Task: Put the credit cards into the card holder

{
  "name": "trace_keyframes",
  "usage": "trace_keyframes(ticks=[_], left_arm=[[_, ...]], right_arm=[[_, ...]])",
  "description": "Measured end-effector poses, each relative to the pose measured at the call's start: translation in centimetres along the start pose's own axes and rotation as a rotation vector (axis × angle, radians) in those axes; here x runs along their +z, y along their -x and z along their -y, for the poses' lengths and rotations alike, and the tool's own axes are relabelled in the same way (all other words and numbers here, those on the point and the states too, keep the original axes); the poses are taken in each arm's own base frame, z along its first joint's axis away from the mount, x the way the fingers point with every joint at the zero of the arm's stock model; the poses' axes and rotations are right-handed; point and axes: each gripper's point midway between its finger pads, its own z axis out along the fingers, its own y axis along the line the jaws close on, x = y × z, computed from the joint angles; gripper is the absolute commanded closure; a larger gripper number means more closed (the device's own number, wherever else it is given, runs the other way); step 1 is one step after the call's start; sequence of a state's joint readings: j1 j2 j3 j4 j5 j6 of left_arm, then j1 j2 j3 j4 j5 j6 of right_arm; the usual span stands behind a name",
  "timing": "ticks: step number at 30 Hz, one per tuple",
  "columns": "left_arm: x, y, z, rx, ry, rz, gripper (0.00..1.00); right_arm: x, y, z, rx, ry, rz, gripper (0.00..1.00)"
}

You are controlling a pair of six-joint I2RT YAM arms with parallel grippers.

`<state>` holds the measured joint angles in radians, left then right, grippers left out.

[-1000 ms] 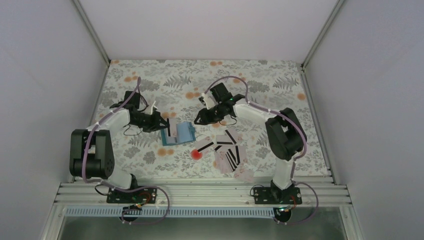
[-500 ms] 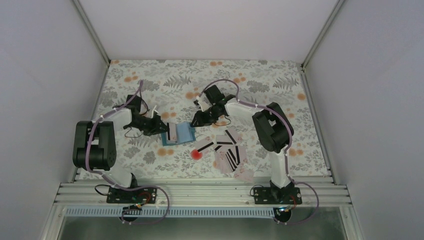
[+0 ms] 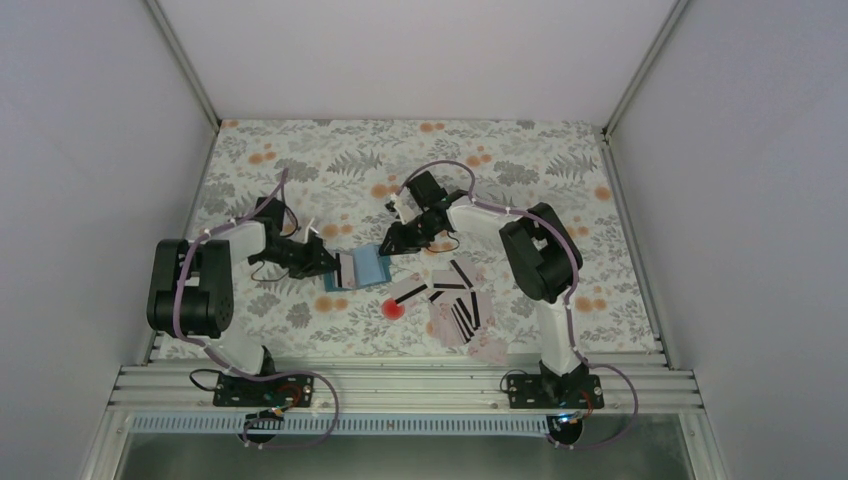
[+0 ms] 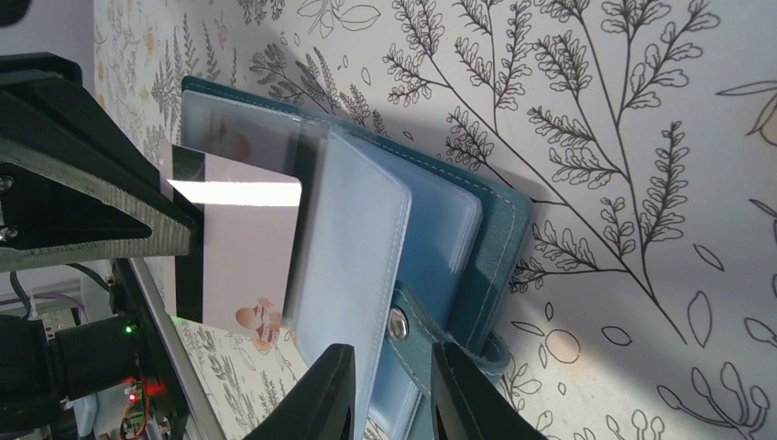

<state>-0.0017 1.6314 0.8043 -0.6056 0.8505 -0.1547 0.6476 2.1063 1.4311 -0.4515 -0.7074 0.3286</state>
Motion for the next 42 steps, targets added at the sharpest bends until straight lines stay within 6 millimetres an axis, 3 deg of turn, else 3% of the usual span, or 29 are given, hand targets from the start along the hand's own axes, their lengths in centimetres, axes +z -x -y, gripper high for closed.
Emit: trace_keyframes(ticks=[13, 42], left_arm=[[0.6, -0.3, 0.2, -0.047, -0.050, -0.012, 0.98], [1.0, 0.1, -0.5, -0.082, -0.051, -0.014, 0.98]], right_arm=[[0.2, 0.4, -0.3, -0.017, 0.015, 0.017, 0.78], [1.6, -0.9, 0.3, -0.002, 0.031, -0.022, 0.79]])
